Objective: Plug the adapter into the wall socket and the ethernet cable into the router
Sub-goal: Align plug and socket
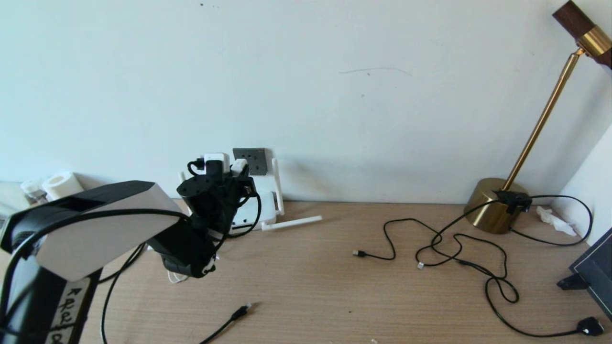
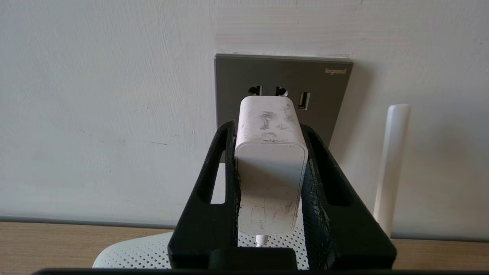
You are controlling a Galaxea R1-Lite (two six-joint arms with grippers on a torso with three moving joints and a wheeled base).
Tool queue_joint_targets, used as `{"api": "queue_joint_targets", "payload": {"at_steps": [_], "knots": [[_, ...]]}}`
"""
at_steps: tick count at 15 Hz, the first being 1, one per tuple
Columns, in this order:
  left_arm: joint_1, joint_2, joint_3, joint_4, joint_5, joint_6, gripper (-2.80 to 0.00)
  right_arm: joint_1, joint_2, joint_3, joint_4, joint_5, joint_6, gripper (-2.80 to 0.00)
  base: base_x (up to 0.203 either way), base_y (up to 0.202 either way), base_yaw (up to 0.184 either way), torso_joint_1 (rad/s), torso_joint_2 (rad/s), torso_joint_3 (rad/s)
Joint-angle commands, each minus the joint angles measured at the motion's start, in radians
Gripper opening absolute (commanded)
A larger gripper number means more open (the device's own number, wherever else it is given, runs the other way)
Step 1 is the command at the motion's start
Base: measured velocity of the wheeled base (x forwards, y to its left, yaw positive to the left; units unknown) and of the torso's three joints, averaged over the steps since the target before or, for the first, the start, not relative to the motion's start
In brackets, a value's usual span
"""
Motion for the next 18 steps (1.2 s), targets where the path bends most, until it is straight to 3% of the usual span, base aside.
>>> {"api": "queue_joint_targets", "payload": {"at_steps": [1,18], "knots": [[0.003,0.009,-0.009,-0.008,0.002,0.001,-2.80,0.000,0.002,0.000,0.000,0.000,0.001,-2.80,0.000,0.000,0.000,0.000,0.00,0.000],[0.020,0.014,-0.041,-0.008,-0.017,0.023,-2.80,0.000,0.002,0.000,0.000,0.000,0.001,-2.80,0.000,0.000,0.000,0.000,0.00,0.000]]}}
